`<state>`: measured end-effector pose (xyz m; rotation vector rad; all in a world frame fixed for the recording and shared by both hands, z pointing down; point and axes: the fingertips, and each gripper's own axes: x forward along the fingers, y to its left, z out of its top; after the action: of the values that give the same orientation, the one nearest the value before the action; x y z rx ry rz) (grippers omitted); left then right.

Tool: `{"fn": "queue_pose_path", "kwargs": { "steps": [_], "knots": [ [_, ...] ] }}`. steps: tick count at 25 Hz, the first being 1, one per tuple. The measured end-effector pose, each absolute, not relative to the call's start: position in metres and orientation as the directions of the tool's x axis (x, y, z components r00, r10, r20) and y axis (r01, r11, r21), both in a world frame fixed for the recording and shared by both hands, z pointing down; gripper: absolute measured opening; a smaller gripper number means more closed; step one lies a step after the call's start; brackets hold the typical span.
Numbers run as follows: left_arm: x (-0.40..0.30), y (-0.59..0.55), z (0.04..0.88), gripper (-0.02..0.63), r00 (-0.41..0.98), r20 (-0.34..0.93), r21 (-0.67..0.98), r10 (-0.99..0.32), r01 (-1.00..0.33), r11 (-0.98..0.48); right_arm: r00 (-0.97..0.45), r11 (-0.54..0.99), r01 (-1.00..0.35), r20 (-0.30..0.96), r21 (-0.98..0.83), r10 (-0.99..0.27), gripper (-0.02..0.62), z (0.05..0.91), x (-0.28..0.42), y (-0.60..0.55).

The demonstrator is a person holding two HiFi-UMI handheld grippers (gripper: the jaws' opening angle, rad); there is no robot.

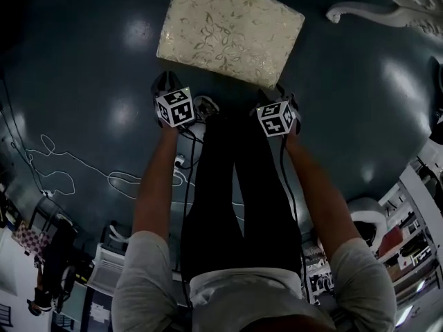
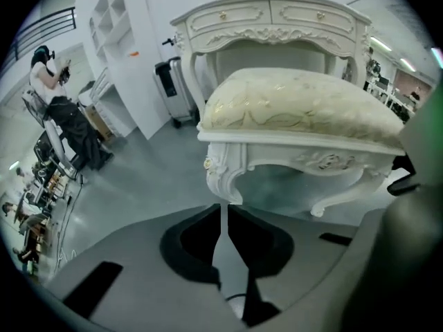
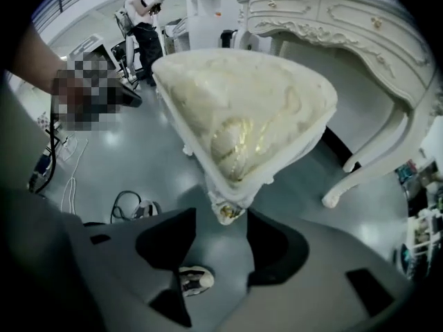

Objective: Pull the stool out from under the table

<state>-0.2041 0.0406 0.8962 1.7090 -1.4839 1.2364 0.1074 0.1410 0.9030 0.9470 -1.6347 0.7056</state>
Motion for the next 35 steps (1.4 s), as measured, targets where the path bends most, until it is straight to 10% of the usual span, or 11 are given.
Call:
{"fn": "queue_pose_path", "kwargs": {
  "steps": [10, 35],
  "knots": [
    [-0.132, 0.076, 0.793, 0.012, 0.115, 0.868, -0.03, -0.482, -0.959, -0.283, -0.12, 0.488, -0.871, 0.938, 0.058, -0.326, 0.037, 0.791, 0.127, 0.135],
    [-0.018, 0.031, 0.402, 0.012, 0.226, 0.563, 0.205, -0.795, -0.97, -0.13, -0.415, 0.466, -0.883, 0.56, -0.057, -0.718, 0.015, 0.398, 0.099, 0.036]
  ]
}}
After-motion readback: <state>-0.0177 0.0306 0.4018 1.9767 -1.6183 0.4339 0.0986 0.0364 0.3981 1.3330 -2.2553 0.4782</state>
